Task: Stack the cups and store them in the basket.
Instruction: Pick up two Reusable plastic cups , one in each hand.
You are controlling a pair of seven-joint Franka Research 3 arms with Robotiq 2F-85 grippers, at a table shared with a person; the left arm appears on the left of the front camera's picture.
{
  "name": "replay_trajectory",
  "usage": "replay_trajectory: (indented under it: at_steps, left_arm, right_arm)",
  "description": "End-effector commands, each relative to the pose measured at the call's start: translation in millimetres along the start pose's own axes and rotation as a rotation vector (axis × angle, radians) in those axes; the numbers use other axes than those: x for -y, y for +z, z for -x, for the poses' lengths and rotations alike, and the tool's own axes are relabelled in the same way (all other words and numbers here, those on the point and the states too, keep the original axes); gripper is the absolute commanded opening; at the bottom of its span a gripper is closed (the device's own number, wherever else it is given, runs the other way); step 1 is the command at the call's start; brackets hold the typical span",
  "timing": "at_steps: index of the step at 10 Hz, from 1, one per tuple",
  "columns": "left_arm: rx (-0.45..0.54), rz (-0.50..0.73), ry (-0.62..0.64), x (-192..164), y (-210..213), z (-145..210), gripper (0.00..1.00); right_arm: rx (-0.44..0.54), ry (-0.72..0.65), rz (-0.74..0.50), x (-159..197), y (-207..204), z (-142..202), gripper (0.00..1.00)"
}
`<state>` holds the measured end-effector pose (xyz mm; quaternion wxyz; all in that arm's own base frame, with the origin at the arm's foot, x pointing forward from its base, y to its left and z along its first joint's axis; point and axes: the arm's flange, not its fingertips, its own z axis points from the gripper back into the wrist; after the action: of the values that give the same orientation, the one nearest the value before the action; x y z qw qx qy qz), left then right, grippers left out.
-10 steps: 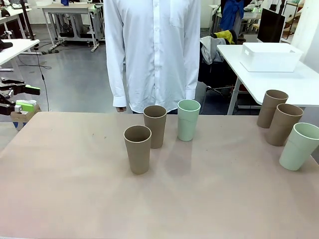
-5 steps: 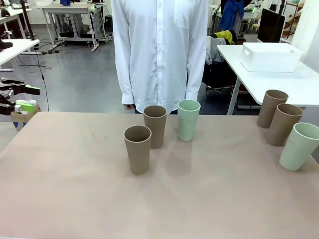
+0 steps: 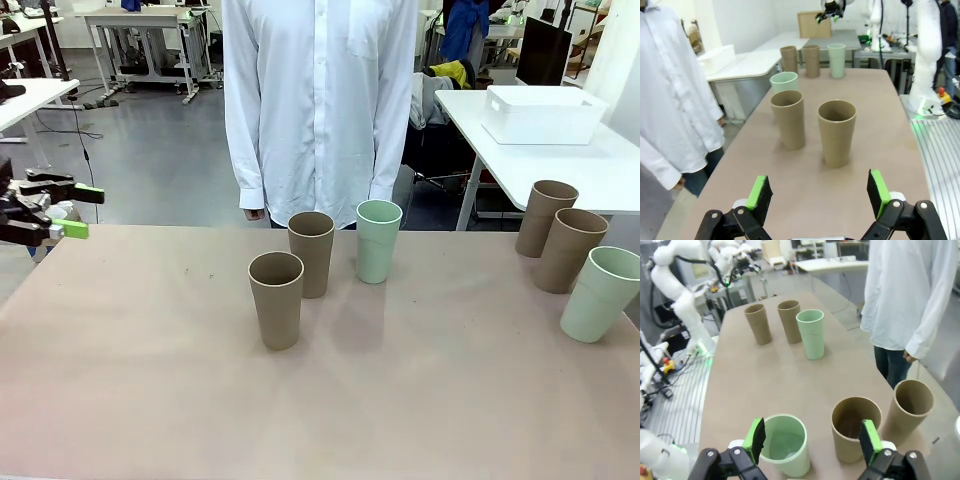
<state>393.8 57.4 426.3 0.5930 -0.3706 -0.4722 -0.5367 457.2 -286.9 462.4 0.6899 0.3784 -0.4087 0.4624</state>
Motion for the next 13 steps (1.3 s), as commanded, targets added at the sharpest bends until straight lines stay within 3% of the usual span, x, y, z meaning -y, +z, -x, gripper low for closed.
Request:
replay_trajectory:
  at_steps: [1,4,5,12,13]
  left_arm:
    - [0.018,0.023,0.005,4,-30,4,1.0]
    - [0.015,0.036,0.07,-3,-62,3,1.0]
    - [0.006,0.073,0.02,6,-50,5,1.0]
    - [0.003,0.061,0.033,2,-54,6,1.0]
    - [0.023,0.054,0.028,5,-68,14,1.0]
  right_arm:
    - [0.078,0.075,-0.069,22,26,21,1.0]
    - [0.127,0.052,-0.035,3,9,72,1.0]
    - [0.081,0.052,-0.064,12,23,55,1.0]
    - [0.086,0.067,-0.065,13,23,60,1.0]
    - [0.08,0.086,-0.038,-2,9,69,1.0]
